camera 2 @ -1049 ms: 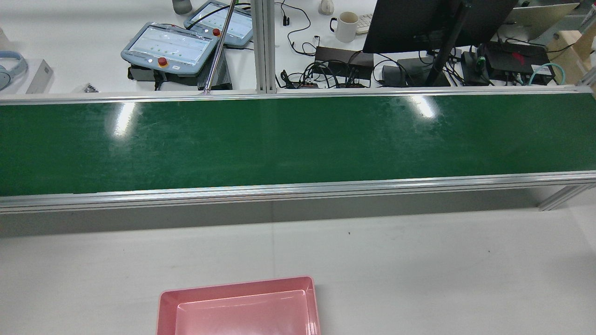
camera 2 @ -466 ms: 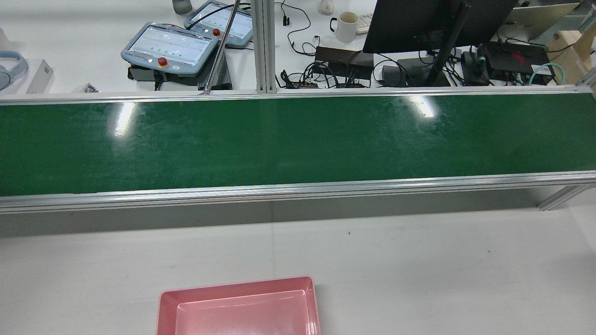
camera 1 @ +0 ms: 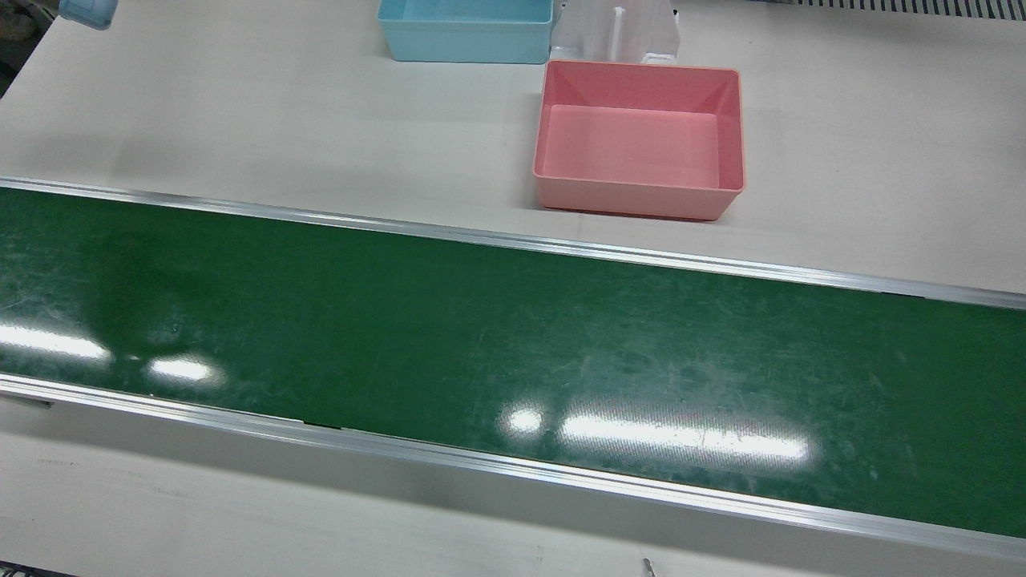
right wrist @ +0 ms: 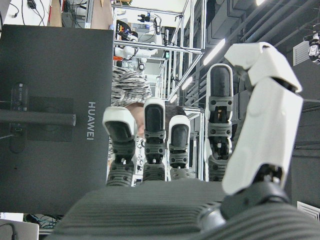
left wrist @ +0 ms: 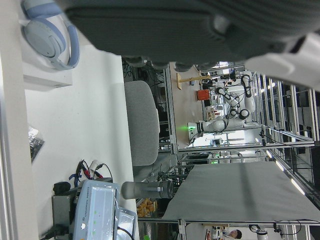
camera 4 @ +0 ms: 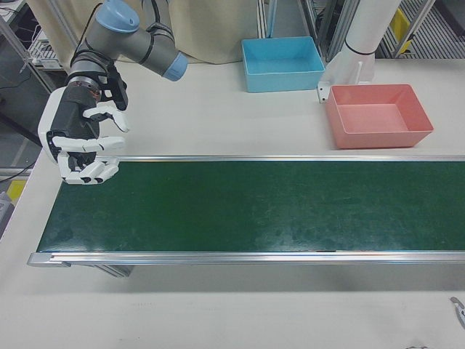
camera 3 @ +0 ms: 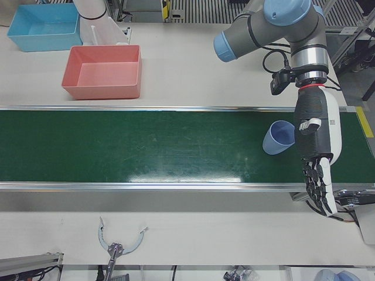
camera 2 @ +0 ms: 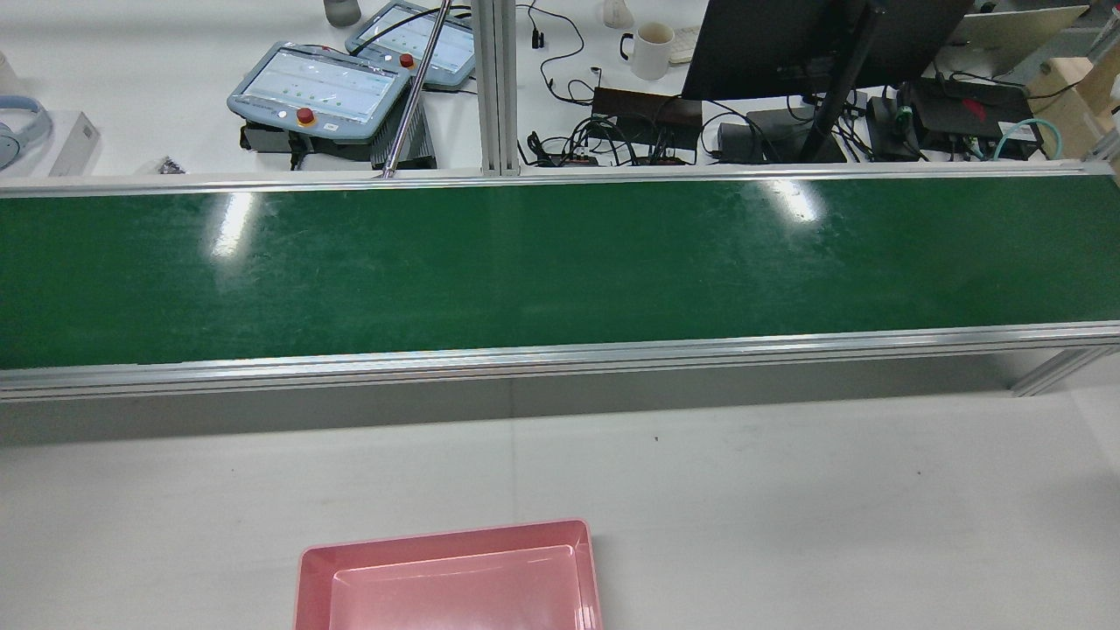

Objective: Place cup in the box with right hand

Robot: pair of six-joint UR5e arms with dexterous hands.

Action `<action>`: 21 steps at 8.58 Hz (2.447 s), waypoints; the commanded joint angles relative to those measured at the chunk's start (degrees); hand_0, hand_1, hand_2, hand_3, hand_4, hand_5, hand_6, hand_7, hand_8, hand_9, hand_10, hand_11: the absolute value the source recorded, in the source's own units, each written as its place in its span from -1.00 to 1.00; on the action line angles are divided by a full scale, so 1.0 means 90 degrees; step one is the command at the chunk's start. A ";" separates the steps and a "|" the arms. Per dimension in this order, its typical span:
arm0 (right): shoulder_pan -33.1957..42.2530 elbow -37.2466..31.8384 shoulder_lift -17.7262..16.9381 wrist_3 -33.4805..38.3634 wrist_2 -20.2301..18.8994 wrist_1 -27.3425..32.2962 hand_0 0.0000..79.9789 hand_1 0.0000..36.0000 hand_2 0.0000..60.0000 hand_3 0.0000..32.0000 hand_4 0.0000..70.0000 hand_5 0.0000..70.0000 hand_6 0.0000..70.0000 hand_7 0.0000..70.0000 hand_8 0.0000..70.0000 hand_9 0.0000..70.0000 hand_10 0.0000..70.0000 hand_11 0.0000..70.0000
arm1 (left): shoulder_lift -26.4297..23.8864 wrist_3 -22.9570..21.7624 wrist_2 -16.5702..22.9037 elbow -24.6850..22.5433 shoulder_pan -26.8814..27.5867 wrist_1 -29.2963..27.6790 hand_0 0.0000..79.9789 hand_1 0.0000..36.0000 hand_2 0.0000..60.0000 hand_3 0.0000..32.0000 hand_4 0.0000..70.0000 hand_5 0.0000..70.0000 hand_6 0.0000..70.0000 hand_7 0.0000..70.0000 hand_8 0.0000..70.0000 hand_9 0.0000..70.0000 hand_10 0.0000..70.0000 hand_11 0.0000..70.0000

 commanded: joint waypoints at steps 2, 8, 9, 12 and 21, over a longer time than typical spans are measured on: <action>-0.0057 -0.0207 0.0009 0.0172 0.0023 0.0229 0.37 0.25 0.05 -1.00 0.68 -0.67 -0.40 0.97 0.03 0.49 0.25 0.77 | 0.0000 0.0006 0.0000 0.0000 0.0004 0.0000 -1.00 -1.00 -1.00 -1.00 -1.00 -1.00 -1.00 -1.00 -1.00 -1.00 -1.00 -1.00; -0.0096 -0.0246 0.0029 0.0172 0.0023 0.0229 0.36 0.20 0.09 -1.00 0.74 -0.66 -0.35 1.00 0.11 0.60 0.37 0.94 | 0.0000 0.0006 0.0000 -0.0010 0.0004 0.0010 -1.00 -1.00 -1.00 -1.00 -1.00 -1.00 -1.00 -1.00 -1.00 -1.00 -1.00 -1.00; -0.0096 -0.0237 0.0029 0.0172 0.0033 0.0229 0.36 0.20 0.06 -1.00 0.71 -0.66 -0.36 1.00 0.09 0.59 0.36 0.93 | 0.0000 0.0006 0.0000 -0.0010 0.0004 0.0010 -1.00 -1.00 -1.00 -1.00 -1.00 -1.00 -1.00 -1.00 -1.00 -1.00 -1.00 -1.00; -0.0106 -0.0246 0.0029 0.0172 0.0033 0.0229 0.36 0.20 0.06 -1.00 0.70 -0.66 -0.36 1.00 0.09 0.58 0.34 0.91 | 0.0000 0.0006 0.0000 -0.0010 -0.0006 0.0010 -1.00 -1.00 -1.00 -1.00 -1.00 -1.00 -1.00 -1.00 -1.00 -1.00 -1.00 -1.00; -0.0106 -0.0256 0.0039 0.0172 0.0033 0.0229 0.37 0.21 0.08 -1.00 0.79 -0.65 -0.33 1.00 0.14 0.65 0.40 0.99 | 0.0000 0.0006 0.0000 -0.0010 0.0004 0.0010 -1.00 -1.00 -1.00 -1.00 -1.00 -1.00 -1.00 -1.00 -1.00 -1.00 -1.00 -1.00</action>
